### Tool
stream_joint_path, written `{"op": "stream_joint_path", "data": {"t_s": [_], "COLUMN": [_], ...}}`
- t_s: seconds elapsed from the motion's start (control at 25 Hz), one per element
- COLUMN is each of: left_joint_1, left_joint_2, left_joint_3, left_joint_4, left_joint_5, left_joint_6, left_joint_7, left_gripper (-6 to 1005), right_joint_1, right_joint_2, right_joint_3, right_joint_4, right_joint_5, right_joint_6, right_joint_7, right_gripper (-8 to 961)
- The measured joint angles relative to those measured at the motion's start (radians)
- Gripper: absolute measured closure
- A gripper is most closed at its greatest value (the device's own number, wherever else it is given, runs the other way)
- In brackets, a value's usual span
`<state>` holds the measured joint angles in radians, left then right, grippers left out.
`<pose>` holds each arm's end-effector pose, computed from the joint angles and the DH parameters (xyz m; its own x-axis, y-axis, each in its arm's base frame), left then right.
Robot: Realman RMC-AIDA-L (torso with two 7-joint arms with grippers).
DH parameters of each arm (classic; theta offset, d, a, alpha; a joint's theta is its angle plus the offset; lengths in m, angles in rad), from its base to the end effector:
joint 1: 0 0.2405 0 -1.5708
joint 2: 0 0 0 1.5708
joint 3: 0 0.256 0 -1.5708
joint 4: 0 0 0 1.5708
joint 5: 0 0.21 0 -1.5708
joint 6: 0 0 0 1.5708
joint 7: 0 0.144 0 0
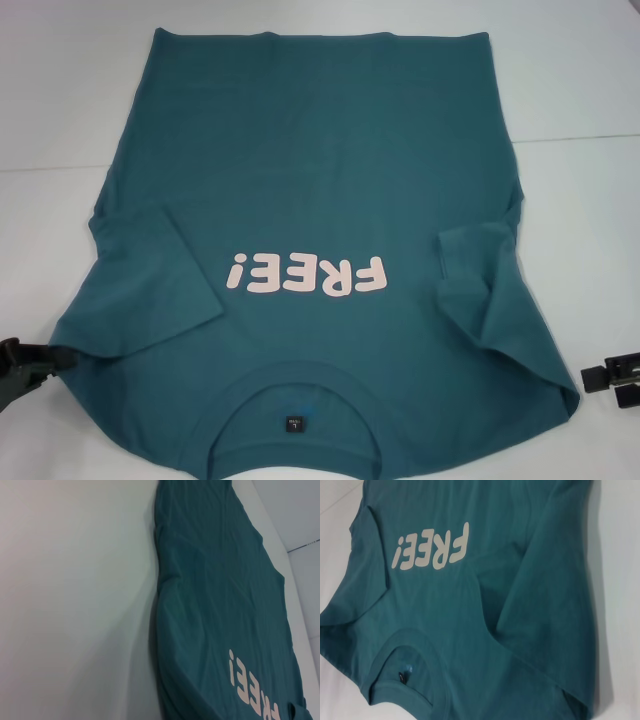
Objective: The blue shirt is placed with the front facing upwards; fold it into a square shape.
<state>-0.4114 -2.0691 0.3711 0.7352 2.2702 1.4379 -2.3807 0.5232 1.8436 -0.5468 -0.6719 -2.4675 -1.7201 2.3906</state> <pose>-0.3570 0.3006 0.0427 -0.1552 0.8079 0.5685 0.9846 0.0796 0.1558 0.3439 0.3042 0.0935 0.0779 -0.9780 -0.1935 -0.9969 -0.0748 -0.0228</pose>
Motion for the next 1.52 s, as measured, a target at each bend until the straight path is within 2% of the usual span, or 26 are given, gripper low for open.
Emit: {"op": "stream_joint_path", "data": {"t_s": [0.6, 1.0, 1.52], "left_joint_1": [0.005, 0.011, 0.014], "left_joint_2": [-0.003, -0.003, -0.003], "left_joint_3": [-0.012, -0.021, -0.032], "left_joint_4": [-0.002, -0.002, -0.002], "left_joint_5": [0.0, 0.0, 0.0], "left_joint_6": [-0.005, -0.005, -0.007], "left_joint_7": [0.01, 0.013, 0.014], "left_gripper": [974, 973, 974], "right_joint_1": [0.034, 0.044, 0.065], "right_joint_2": [0.043, 0.047, 0.073], "right_joint_3": [-0.02, -0.025, -0.051], "right_joint_4": [0.037, 0.037, 0.038], "right_joint_5": [-0.022, -0.04, -0.072], "right_joint_6": [0.107, 0.137, 0.17], "right_joint_7": [0.058, 0.077, 0.086], "right_gripper": [41, 42, 42]}}
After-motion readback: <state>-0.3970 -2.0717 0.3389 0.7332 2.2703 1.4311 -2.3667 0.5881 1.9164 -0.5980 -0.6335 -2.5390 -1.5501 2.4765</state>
